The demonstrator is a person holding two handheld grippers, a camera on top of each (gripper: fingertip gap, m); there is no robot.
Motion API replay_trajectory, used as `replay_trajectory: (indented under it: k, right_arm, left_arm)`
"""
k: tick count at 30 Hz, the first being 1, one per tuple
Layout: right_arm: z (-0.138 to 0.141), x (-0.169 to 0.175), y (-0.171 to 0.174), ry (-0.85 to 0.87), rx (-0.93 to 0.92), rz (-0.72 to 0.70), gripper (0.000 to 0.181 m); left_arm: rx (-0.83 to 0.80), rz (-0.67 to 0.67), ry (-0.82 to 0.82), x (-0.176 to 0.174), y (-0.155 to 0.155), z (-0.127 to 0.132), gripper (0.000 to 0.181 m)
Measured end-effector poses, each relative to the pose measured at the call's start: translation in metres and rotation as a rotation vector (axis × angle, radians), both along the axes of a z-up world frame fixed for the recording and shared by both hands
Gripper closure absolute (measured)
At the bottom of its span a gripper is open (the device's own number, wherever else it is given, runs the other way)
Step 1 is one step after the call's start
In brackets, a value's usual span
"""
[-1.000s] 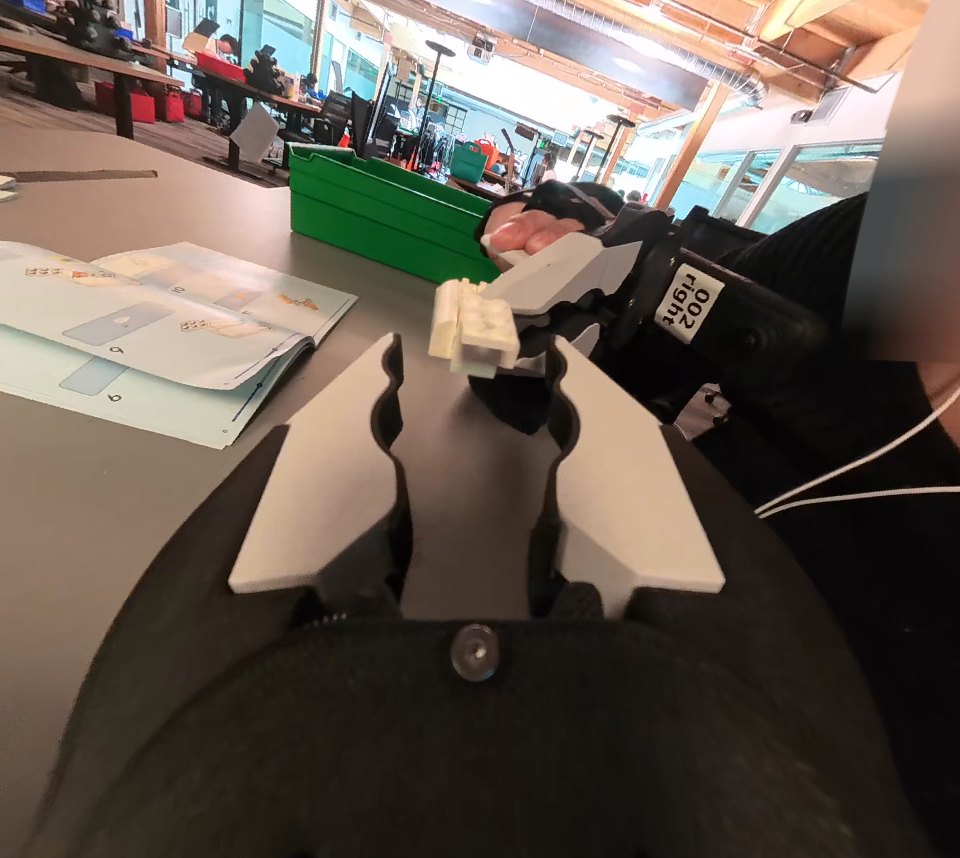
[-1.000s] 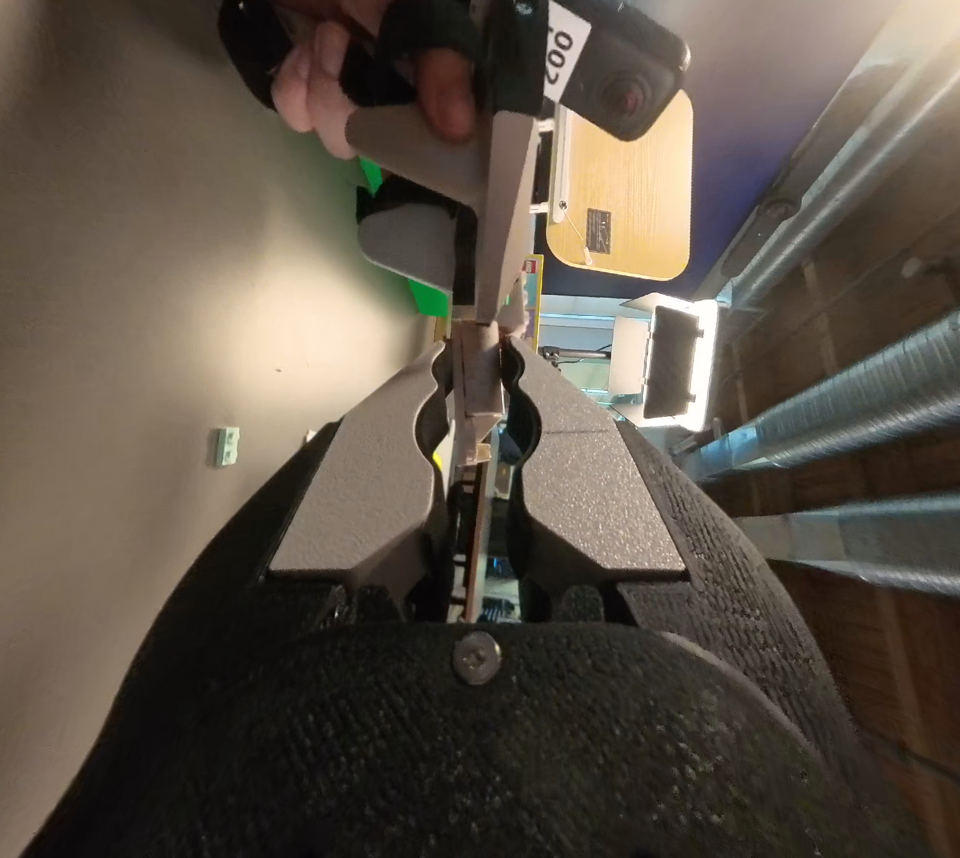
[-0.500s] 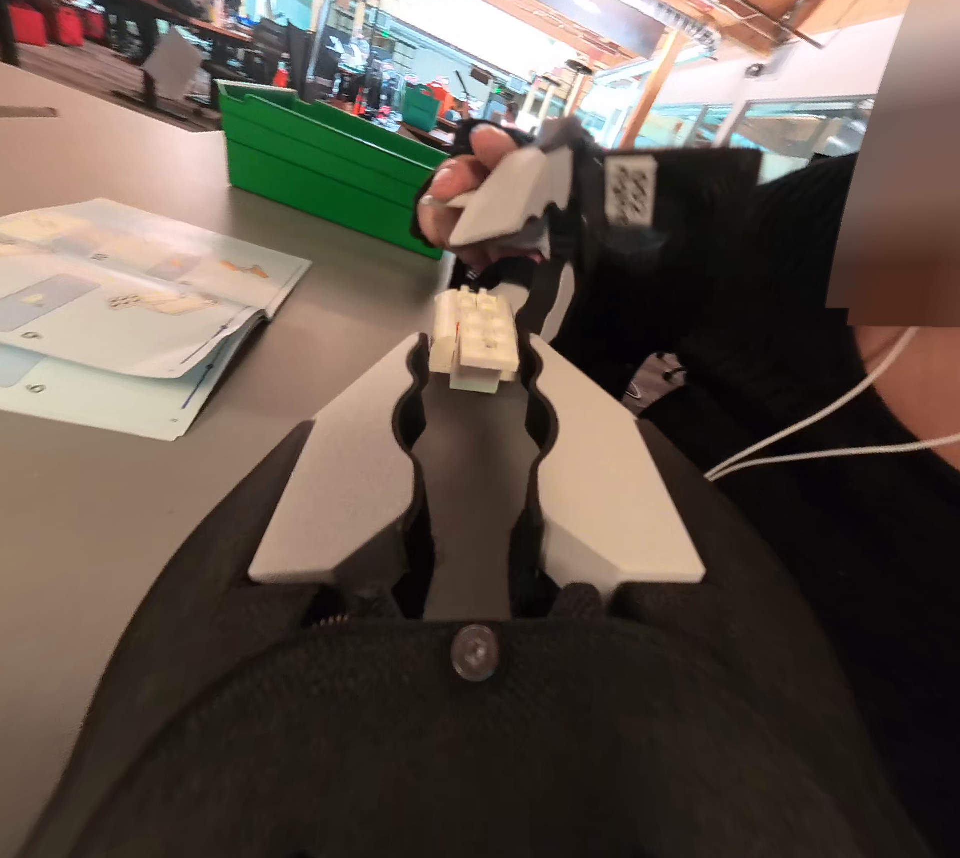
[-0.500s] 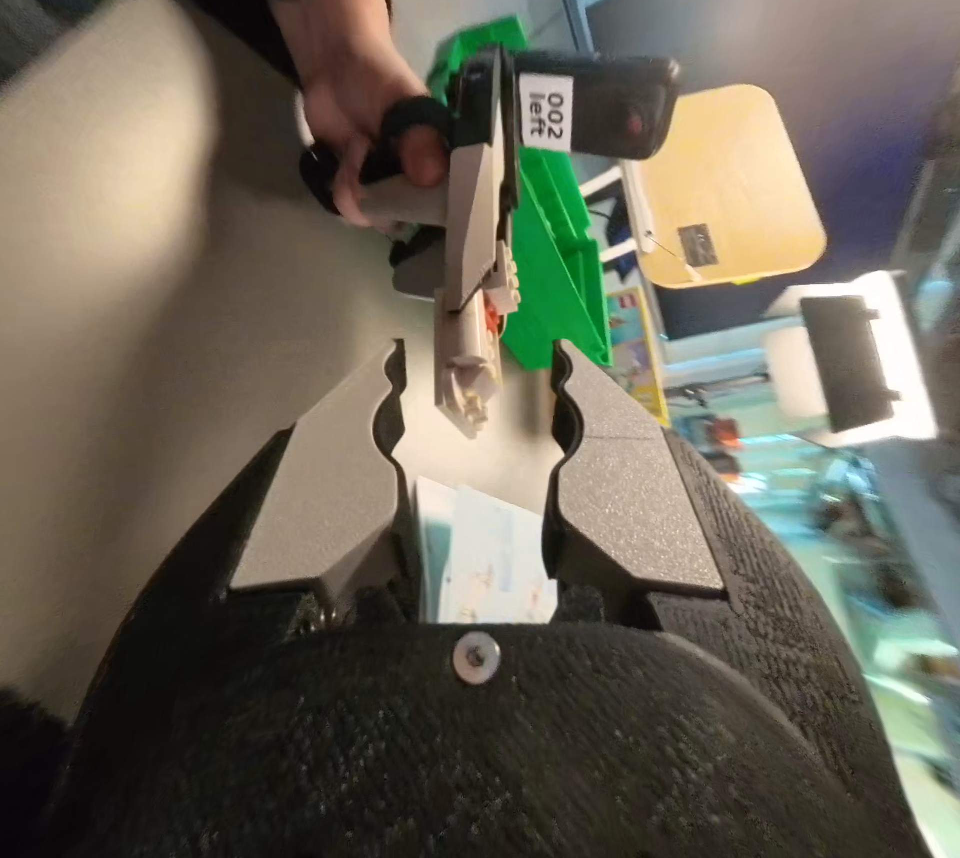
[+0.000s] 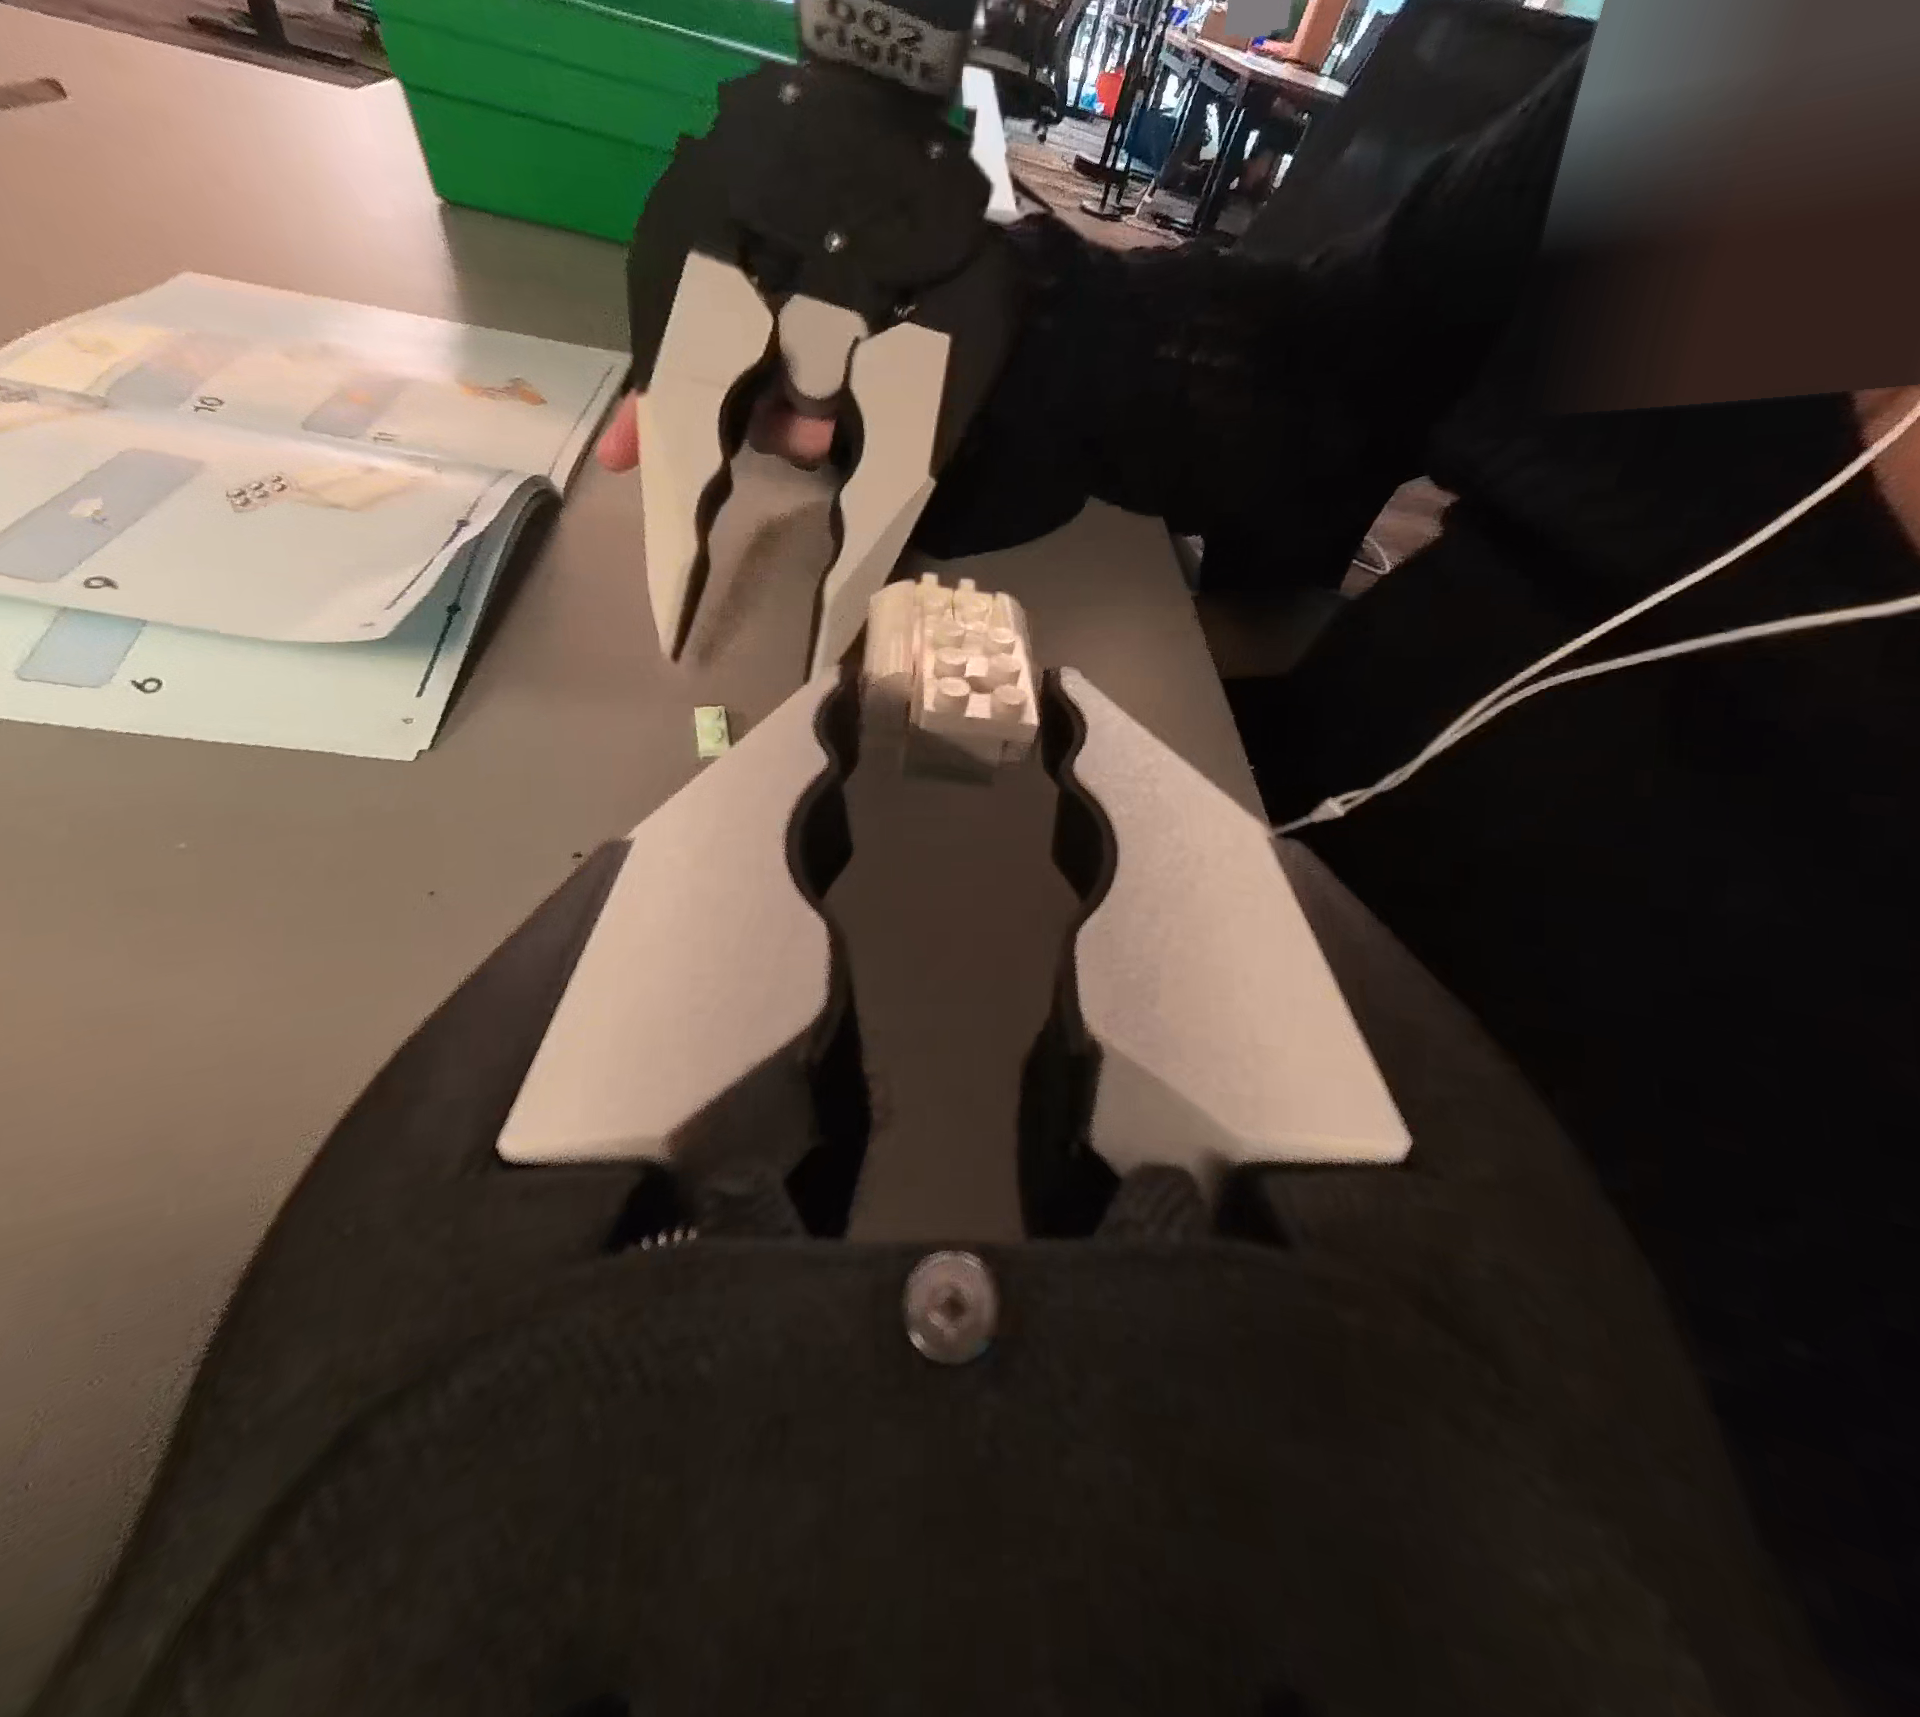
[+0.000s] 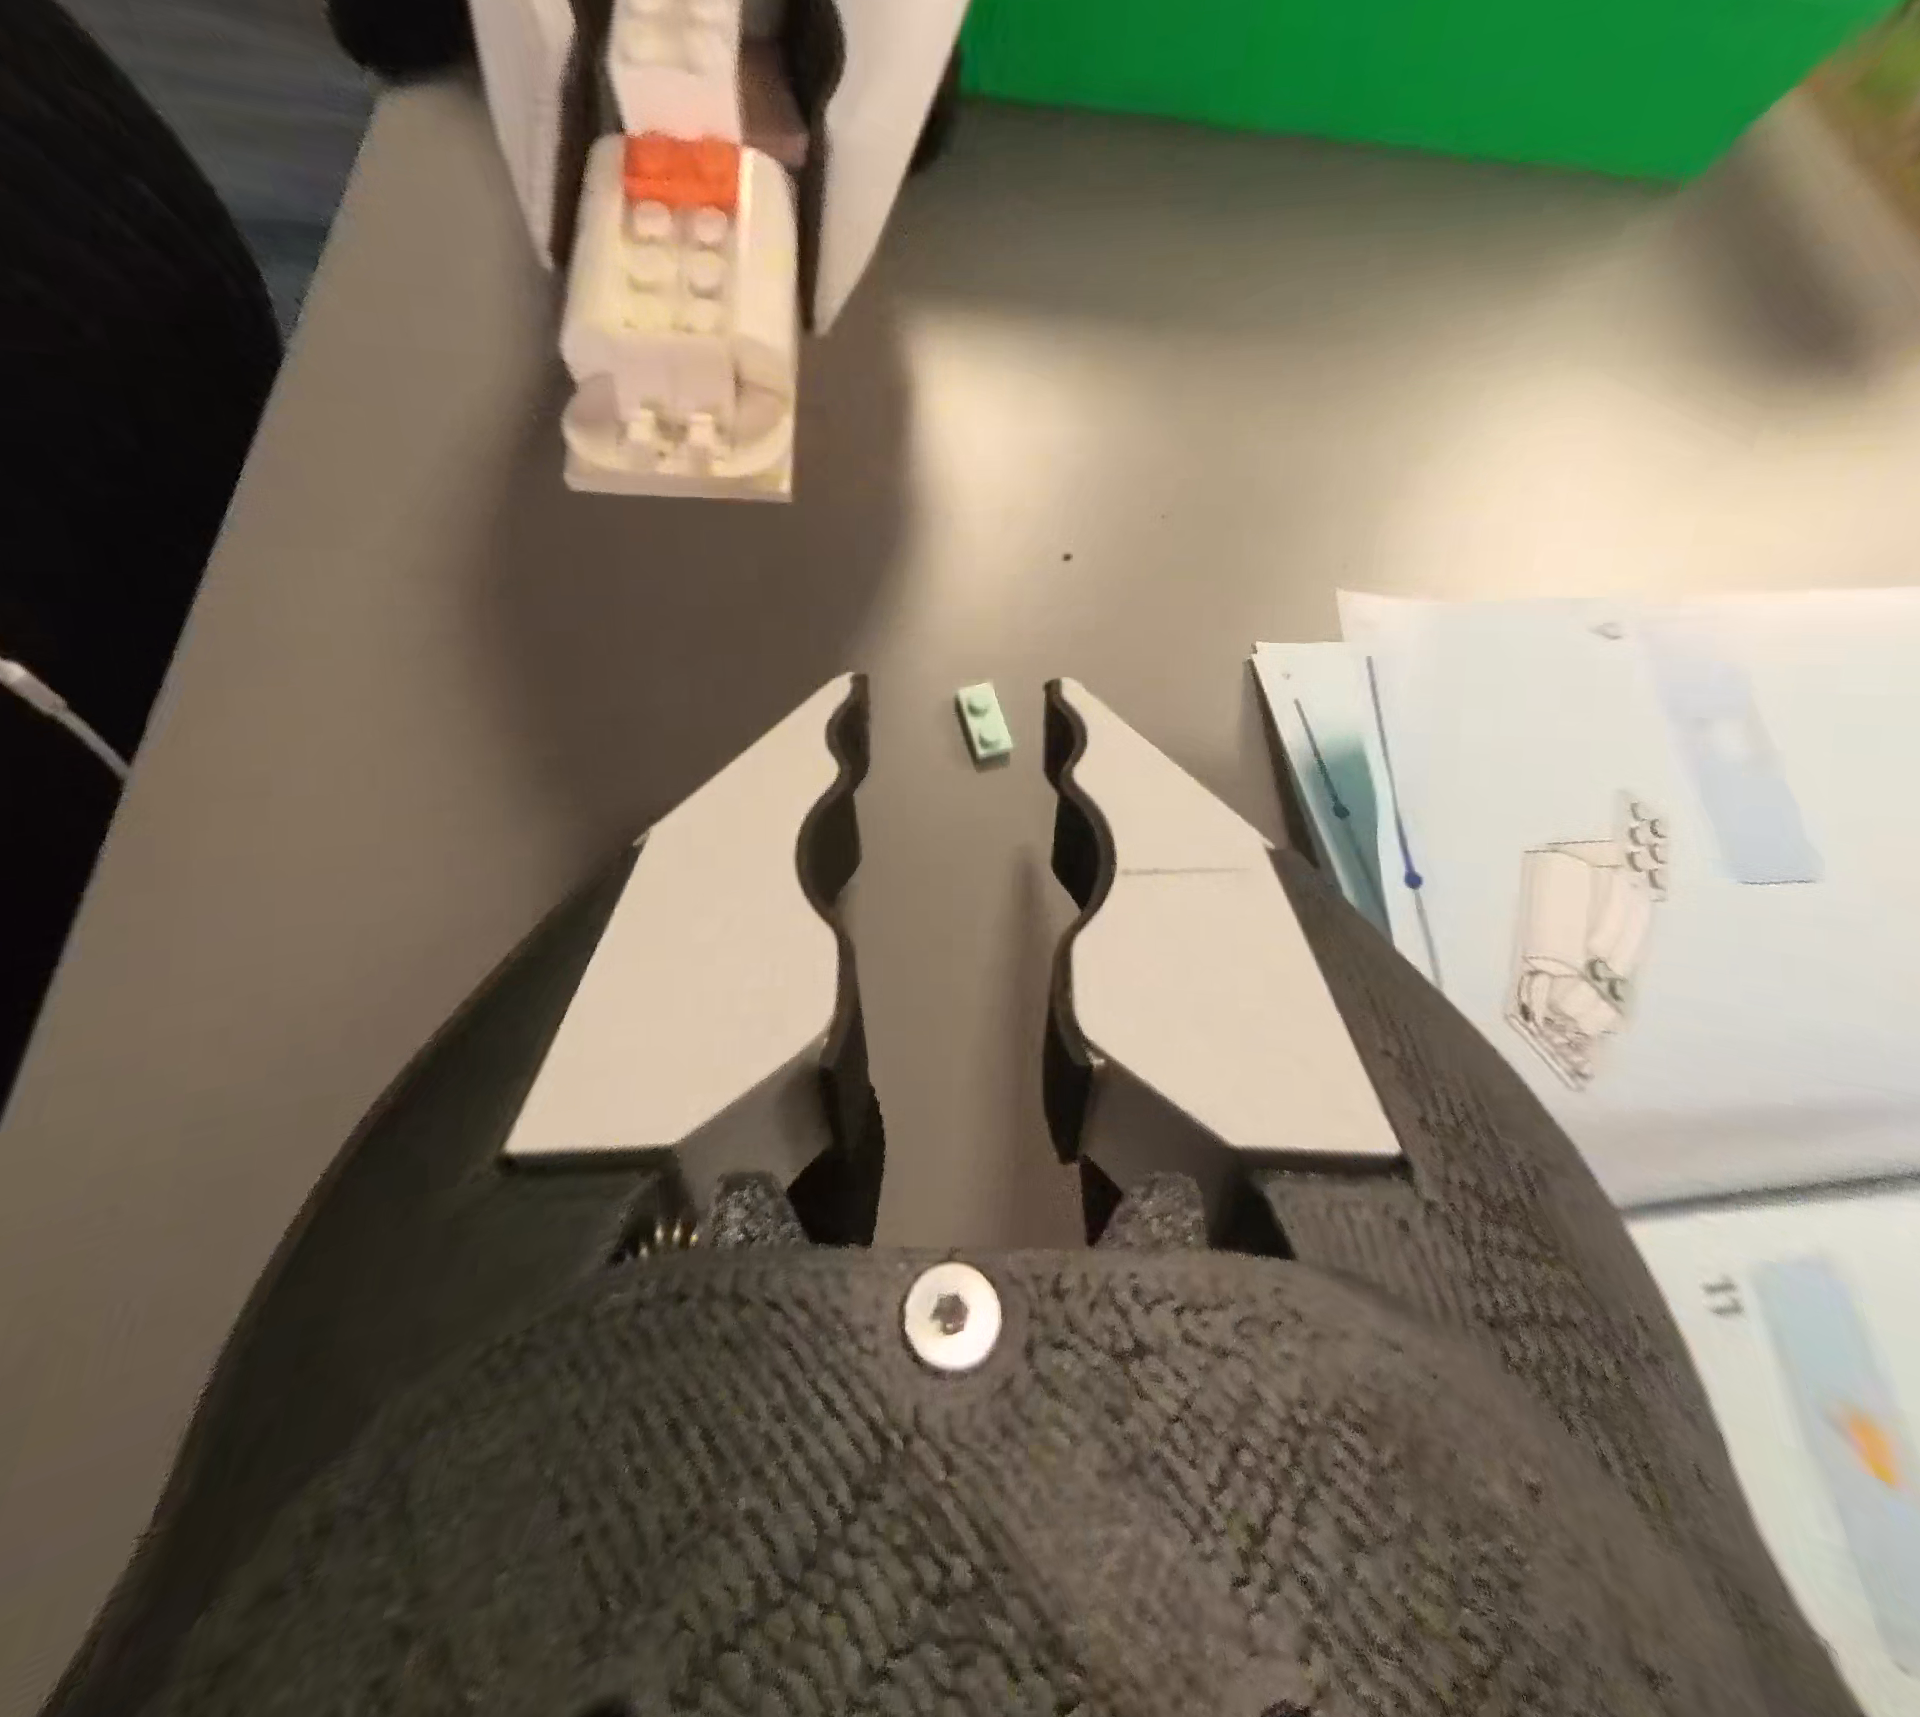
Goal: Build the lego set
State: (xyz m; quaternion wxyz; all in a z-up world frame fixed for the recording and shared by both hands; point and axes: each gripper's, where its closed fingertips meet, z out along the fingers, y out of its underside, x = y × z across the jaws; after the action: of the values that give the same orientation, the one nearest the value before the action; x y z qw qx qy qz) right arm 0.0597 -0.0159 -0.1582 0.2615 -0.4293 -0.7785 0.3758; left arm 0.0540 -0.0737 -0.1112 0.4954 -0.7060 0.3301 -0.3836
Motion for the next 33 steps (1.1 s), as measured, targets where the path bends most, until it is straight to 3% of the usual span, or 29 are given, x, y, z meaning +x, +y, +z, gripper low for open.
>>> replay_trajectory:
  k: [5,12,16,20,27,30,33]
  right_arm:
    - [-0.02,0.0,0.003,-0.12,-0.052,0.01,0.151]
    - [-0.017,0.007,-0.017,-0.175,-0.154,0.111,0.153]
    - [-0.01,-0.001,-0.013,-0.08,-0.094,0.137,0.152]
    - [-0.02,-0.003,-0.016,-0.09,-0.004,0.198,0.154]
    - [-0.021,-0.003,-0.013,-0.123,-0.018,0.2,0.167]
    - [-0.01,-0.006,-0.006,-0.077,-0.014,0.16,0.167]
    - [0.023,-0.008,-0.001,0.019,-0.051,0.115,0.167]
  left_arm:
    - [-0.006,0.001,0.011,0.0,0.0,-0.002,0.147]
    - [0.001,-0.004,0.031,0.002,-0.001,-0.004,0.147]
    - [0.001,-0.017,0.035,0.003,-0.003,-0.004,0.147]
    - [0.003,-0.029,0.044,0.005,-0.004,-0.005,0.147]
    - [0.002,-0.026,0.044,0.005,-0.004,-0.005,0.147]
    - [0.026,-0.001,0.037,0.003,-0.002,-0.002,0.147]
    - [0.081,0.049,0.03,0.0,0.003,0.004,0.147]
